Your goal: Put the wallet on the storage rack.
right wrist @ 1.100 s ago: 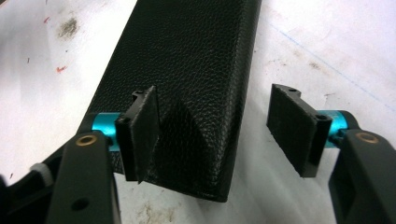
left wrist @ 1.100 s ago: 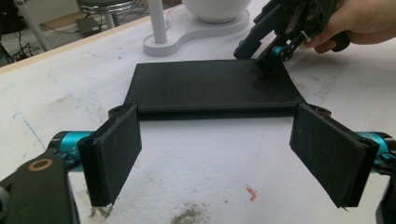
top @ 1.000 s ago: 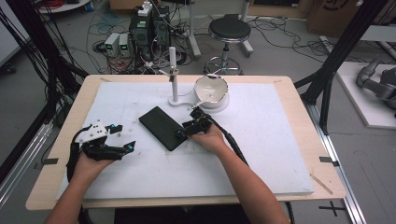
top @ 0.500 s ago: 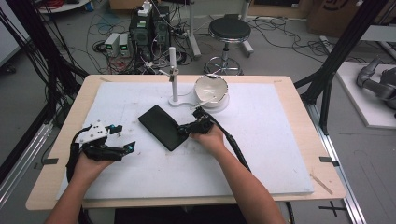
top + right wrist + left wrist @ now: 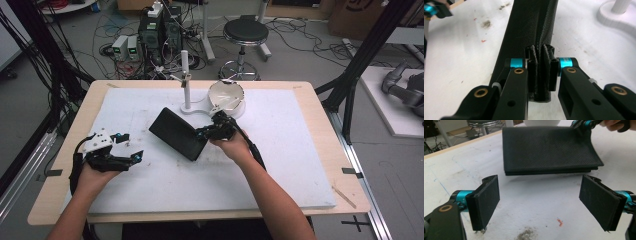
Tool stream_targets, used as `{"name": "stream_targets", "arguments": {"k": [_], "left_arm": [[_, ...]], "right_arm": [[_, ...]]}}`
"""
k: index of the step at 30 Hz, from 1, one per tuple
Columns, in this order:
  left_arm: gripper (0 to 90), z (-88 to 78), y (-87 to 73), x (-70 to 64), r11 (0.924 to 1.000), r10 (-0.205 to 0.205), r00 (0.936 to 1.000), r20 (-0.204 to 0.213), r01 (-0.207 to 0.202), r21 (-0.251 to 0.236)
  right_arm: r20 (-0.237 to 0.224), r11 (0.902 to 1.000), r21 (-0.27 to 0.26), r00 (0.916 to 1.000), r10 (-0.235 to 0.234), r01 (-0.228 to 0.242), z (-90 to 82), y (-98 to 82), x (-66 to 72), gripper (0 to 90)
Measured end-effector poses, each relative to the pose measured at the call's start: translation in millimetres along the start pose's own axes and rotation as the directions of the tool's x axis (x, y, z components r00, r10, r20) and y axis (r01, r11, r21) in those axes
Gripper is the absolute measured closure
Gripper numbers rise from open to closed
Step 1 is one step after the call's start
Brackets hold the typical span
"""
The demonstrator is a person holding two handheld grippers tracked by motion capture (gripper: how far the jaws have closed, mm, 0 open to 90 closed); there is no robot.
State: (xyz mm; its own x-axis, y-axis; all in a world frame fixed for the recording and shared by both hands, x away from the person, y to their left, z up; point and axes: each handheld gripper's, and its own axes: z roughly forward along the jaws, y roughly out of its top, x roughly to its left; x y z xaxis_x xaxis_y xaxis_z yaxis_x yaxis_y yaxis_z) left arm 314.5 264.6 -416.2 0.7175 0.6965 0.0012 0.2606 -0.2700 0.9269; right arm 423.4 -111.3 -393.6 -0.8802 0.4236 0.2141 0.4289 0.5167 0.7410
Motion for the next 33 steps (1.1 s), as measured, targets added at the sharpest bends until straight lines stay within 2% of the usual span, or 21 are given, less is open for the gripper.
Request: {"name": "stream_targets", "arguments": {"k": [3,7,9,10,11,15,20,21,24,29,30,31,33], "left_arm": [[16.7,-0.9,0.2,1.0,0.9998,-0.013,0.9999,0.008,0.013,-0.014],[16.7,-2.5,2.9,2.3,0.9989,-0.027,0.9993,0.024,0.028,-0.039],[16.7,-2.0,5.5,2.2,0.9992,-0.022,0.9987,0.047,0.024,-0.032],[16.7,-1.6,7.2,1.5,0.9990,-0.024,0.9979,0.060,0.026,-0.035],[16.7,-1.4,8.7,1.0,0.9990,-0.024,0.9972,0.070,0.027,-0.037],[16.7,0.8,16.8,-2.6,0.9986,-0.019,0.9946,0.102,0.024,-0.048],[16.7,2.8,22.1,-4.1,0.9974,-0.038,0.9896,0.139,0.046,-0.055],[16.7,2.8,23.1,-4.3,0.9971,-0.035,0.9892,0.142,0.044,-0.061],[16.7,2.5,26.3,-5.5,0.9953,-0.042,0.9829,0.179,0.057,-0.078],[16.7,4.7,31.6,-8.5,0.9932,-0.044,0.9712,0.234,0.068,-0.094],[16.7,5.6,32.4,-9.2,0.9926,-0.045,0.9687,0.244,0.071,-0.098],[16.7,6.8,33.4,-10.0,0.9925,-0.045,0.9668,0.251,0.072,-0.099],[16.4,8.9,35.2,-11.5,0.9934,-0.036,0.9641,0.263,0.063,-0.096]], "right_arm": [[0.011,0.9995,-0.013,0.9995,-0.028,0.028,-17.1,2.0,5.2,84.6],[0.019,0.9945,-0.033,0.9950,-0.099,0.099,-39.4,5.1,12.3,84.5],[0.032,0.9864,-0.034,0.9866,-0.160,0.161,-49.8,7.0,16.2,84.5],[0.036,0.9850,-0.028,0.9850,-0.169,0.170,-53.9,7.8,18.7,84.5],[0.043,0.9798,-0.029,0.9796,-0.196,0.198,-57.3,8.4,20.0,84.5],[0.041,0.9703,-0.034,0.9704,-0.238,0.239,-68.6,8.7,25.9,84.5],[0.027,0.9532,-0.047,0.9543,-0.298,0.299,-79.8,8.2,35.4,84.5],[0.024,0.9469,-0.049,0.9482,-0.317,0.318,-81.7,8.2,37.6,84.6],[0.013,0.9322,-0.053,0.9337,-0.358,0.358,-86.5,6.9,46.1,84.6],[0.002,0.8911,-0.056,0.8925,-0.451,0.450,-89.7,3.5,54.2,84.6],[-0.005,0.8773,-0.061,0.8787,-0.477,0.476,-90.4,2.5,55.8,84.6],[-0.011,0.8673,-0.065,0.8687,-0.495,0.493,-91.1,1.8,56.8,84.6],[-0.024,0.8526,-0.075,0.8538,-0.520,0.517,-91.9,0.7,57.9,84.6]]}}
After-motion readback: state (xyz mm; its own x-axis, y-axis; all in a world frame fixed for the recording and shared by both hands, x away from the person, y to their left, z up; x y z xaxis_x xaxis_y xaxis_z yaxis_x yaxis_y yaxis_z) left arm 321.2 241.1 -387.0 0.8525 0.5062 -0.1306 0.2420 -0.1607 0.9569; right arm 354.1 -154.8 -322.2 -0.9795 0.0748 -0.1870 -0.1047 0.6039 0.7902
